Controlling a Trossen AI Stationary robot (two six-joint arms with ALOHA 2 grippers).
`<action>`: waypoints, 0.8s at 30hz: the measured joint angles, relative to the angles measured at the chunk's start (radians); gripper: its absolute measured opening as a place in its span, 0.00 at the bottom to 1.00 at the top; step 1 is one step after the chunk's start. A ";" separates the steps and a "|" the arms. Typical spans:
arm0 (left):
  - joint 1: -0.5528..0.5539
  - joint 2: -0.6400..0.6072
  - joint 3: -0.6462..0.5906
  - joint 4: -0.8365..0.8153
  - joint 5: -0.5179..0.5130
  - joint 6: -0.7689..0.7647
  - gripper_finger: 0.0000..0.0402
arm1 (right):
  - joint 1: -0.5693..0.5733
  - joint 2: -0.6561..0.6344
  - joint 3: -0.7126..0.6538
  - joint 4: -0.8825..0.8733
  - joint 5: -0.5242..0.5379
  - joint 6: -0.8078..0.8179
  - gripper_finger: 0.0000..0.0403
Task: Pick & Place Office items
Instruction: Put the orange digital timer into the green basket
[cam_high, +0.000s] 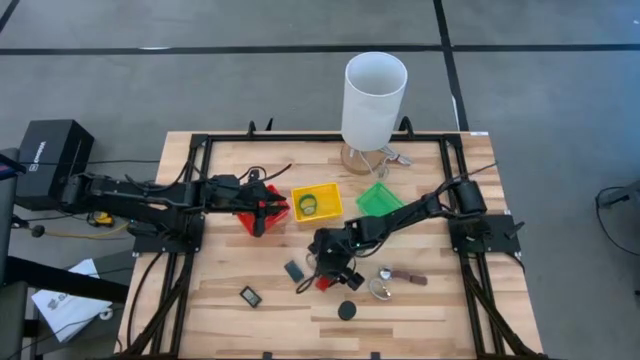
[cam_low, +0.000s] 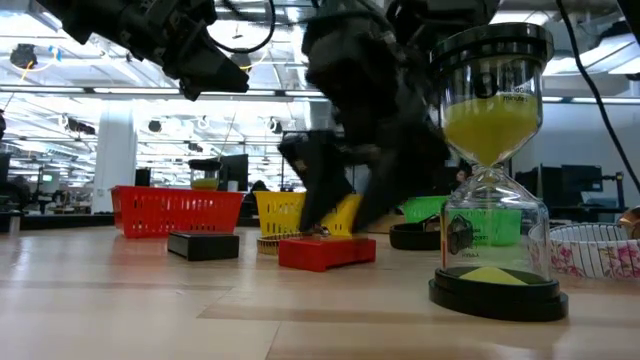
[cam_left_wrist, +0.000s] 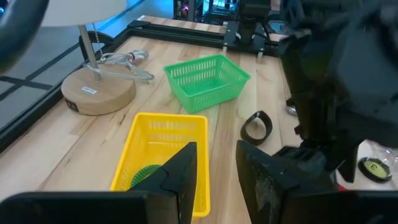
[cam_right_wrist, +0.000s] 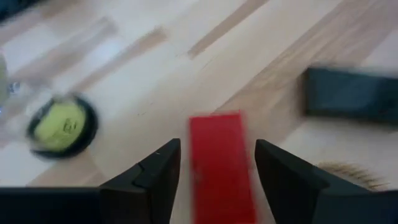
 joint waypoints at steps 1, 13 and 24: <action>0.000 0.000 0.000 0.000 0.000 -0.001 0.27 | 0.004 0.008 -0.003 -0.006 0.001 0.000 0.50; 0.000 0.000 0.000 0.008 0.000 -0.002 0.27 | 0.006 0.060 0.002 0.023 0.056 0.000 0.48; 0.000 0.000 0.000 0.013 -0.001 -0.002 0.27 | -0.007 0.043 -0.001 -0.001 0.036 0.048 0.39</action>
